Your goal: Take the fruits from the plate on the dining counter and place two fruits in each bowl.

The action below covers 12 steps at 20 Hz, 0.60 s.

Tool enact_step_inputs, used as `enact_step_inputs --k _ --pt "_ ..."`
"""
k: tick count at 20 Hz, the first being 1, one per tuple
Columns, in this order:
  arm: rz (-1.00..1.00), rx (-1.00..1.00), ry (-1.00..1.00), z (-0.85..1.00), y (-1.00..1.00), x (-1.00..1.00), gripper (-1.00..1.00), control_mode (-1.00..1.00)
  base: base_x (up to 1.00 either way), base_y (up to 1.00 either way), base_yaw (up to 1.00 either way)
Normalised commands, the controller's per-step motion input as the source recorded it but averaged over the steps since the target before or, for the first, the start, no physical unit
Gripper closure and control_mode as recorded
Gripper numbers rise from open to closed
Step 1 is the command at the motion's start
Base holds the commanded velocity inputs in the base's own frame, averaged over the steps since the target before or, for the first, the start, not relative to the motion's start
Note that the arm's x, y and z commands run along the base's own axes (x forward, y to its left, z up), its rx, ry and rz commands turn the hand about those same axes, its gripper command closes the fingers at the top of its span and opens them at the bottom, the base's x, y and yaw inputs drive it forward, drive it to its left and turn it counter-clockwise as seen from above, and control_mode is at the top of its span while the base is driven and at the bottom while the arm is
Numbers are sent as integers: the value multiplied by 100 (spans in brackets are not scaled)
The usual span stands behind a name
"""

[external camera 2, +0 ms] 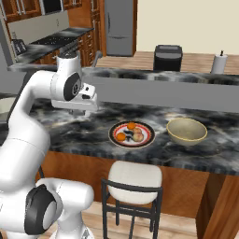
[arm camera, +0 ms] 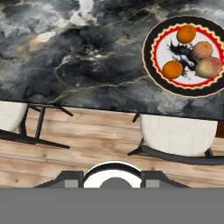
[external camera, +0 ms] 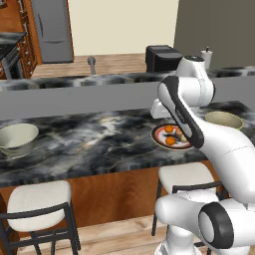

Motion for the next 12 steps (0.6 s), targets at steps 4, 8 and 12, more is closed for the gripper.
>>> enact_step_inputs --k 4,8,12 --pt "0 0 0 -3 -24 0 -100 -100 0 0 0" --pt "0 0 0 0 -65 0 -100 -100 0 0 0" --pt "0 0 0 0 -61 10 -100 -100 0 0 0"
